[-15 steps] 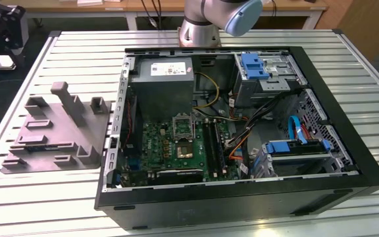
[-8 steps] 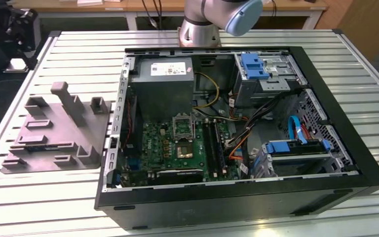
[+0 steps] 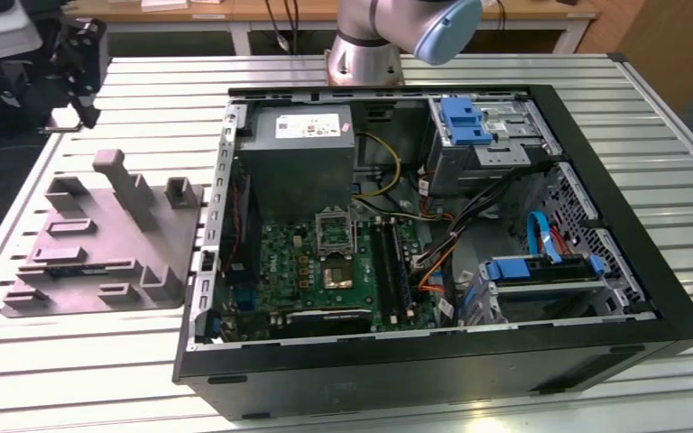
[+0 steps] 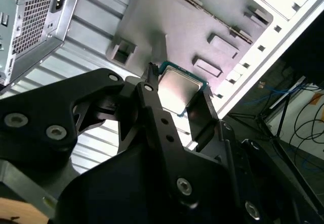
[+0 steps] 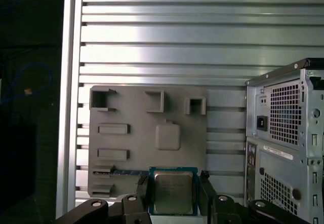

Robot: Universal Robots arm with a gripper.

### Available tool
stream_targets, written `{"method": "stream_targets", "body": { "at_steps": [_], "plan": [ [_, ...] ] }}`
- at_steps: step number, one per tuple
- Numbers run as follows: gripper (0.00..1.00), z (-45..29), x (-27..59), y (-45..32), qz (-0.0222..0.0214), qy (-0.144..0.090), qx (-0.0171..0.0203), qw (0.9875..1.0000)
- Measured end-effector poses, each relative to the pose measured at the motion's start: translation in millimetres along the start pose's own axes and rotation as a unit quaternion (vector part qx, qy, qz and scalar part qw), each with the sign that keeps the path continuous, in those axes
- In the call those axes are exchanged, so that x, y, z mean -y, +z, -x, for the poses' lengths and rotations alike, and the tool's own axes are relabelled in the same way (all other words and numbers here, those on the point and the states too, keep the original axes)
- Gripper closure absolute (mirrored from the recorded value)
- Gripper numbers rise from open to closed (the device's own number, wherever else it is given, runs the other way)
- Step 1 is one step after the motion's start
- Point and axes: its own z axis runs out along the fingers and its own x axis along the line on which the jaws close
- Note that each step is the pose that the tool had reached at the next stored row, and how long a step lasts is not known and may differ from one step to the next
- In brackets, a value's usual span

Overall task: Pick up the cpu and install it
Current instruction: 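Pick up the cpu and move it towards the insertion slot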

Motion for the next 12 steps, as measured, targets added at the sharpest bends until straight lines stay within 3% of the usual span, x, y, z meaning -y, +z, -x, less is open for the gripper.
{"method": "stream_targets", "body": {
  "at_steps": [12],
  "plan": [
    [0.53,49.3,0.5,3.4,-0.0001,0.0,0.0,1.0]
  ]
}}
